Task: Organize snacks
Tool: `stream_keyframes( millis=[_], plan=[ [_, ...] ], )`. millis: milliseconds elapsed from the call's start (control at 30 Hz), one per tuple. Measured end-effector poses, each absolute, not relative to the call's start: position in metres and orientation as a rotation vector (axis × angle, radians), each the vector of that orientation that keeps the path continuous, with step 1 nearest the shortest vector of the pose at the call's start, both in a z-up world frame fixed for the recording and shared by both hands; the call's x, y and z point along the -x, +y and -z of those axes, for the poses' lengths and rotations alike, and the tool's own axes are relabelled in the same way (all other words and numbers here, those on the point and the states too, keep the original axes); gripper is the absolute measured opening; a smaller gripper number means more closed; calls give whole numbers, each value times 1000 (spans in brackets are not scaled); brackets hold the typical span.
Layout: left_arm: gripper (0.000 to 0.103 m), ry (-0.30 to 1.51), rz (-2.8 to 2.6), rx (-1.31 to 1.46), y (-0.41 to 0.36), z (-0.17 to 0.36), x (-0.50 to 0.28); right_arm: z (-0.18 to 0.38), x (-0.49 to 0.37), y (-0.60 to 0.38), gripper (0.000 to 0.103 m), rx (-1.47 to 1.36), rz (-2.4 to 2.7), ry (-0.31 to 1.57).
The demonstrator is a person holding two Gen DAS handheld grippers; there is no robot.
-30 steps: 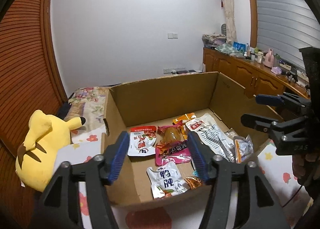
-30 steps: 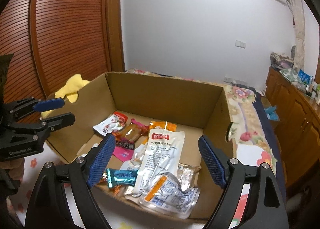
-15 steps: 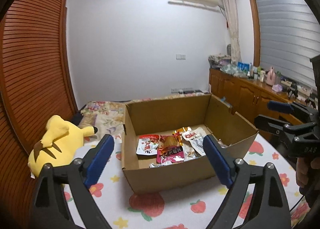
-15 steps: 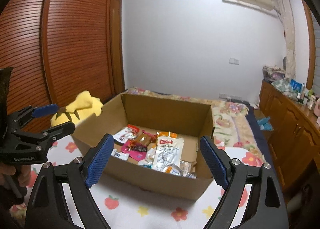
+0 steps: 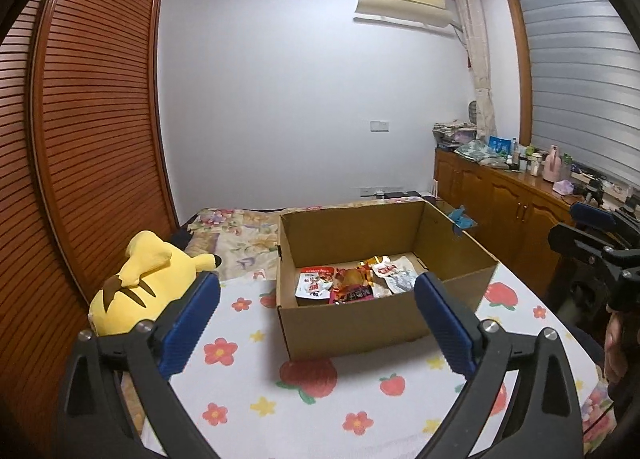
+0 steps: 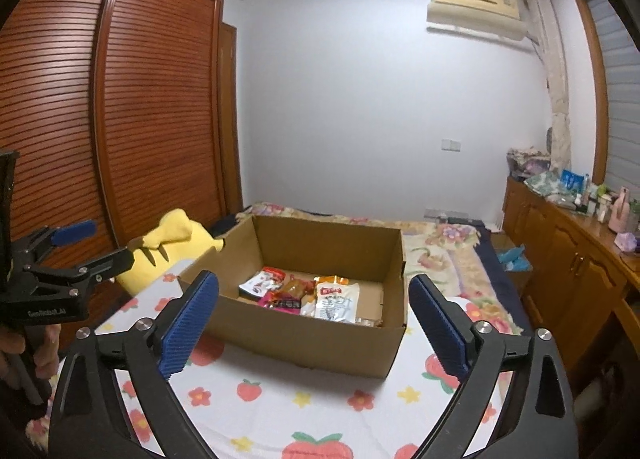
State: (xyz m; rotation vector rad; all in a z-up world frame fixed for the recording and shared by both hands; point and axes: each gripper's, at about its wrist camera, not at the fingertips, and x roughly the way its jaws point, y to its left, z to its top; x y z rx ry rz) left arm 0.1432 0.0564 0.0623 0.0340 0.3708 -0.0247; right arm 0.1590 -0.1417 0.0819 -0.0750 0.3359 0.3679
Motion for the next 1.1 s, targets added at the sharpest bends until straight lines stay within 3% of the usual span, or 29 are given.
stream_keyframes(
  millis=[1100],
  plan=[
    [99,377,44,-39,26,-55,-26,-73,-44,-160,101,14,-318,334]
  ],
)
